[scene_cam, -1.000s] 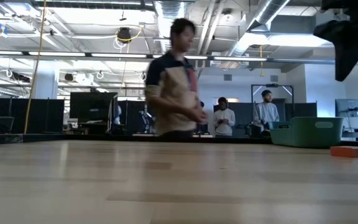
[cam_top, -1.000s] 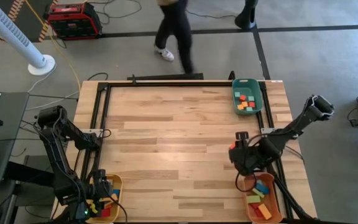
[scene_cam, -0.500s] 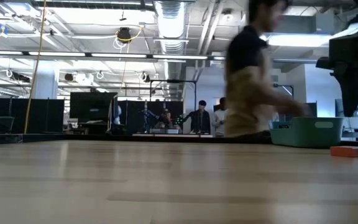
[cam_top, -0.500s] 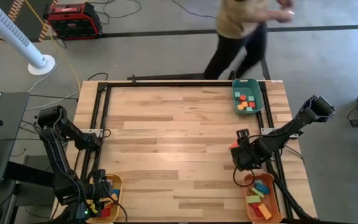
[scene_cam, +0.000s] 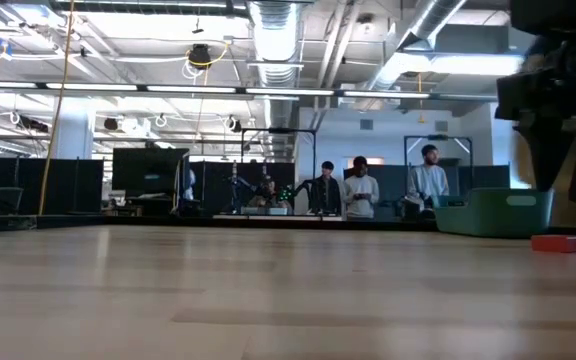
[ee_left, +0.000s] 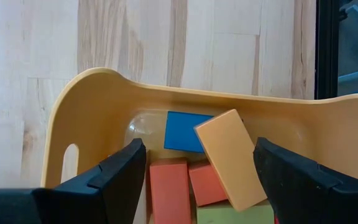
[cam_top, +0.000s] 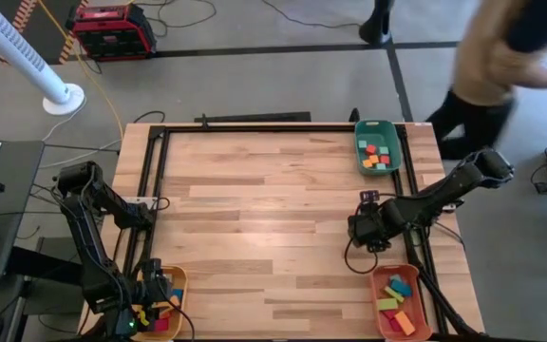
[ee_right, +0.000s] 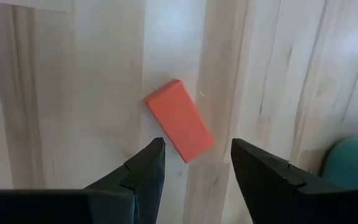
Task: Sort blocks by size
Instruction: Put the orange rectangle block into the orange bin
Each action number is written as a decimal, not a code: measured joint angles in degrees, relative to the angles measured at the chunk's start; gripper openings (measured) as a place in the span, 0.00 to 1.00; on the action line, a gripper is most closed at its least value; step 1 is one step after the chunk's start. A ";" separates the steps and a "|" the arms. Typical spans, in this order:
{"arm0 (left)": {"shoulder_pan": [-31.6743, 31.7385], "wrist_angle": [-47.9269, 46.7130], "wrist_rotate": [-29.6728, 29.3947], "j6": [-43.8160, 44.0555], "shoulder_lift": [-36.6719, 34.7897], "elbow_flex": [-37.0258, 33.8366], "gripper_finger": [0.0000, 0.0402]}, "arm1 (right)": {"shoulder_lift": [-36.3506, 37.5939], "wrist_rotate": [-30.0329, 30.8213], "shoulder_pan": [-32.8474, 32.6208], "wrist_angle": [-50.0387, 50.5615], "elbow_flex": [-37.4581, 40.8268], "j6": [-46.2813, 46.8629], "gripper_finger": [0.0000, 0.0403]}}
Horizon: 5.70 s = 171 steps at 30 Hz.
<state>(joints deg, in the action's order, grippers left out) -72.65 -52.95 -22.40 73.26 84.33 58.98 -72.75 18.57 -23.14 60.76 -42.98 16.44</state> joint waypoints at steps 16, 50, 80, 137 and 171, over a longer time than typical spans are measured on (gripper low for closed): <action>-0.01 -0.01 0.01 -0.01 -0.02 0.00 0.71 | -2.68 -3.28 5.49 -14.24 0.11 1.34 0.54; -0.01 0.00 -0.01 -0.01 -0.02 0.00 0.71 | -8.24 -4.66 3.89 -14.89 0.11 11.00 0.54; -0.01 0.00 -0.01 0.00 -0.02 0.00 0.71 | -13.55 -4.92 2.50 -17.85 0.11 12.23 0.54; -0.01 0.00 -0.01 0.01 -0.02 0.00 0.71 | -13.40 -2.07 1.93 -8.67 0.13 24.14 0.54; -0.01 0.00 -0.01 0.01 -0.02 0.00 0.71 | -13.44 -1.92 4.92 -19.32 0.13 23.51 0.54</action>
<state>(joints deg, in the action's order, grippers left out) -72.66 -52.95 -22.41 73.28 84.31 58.98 -86.19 16.64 -18.22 41.43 -42.85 39.95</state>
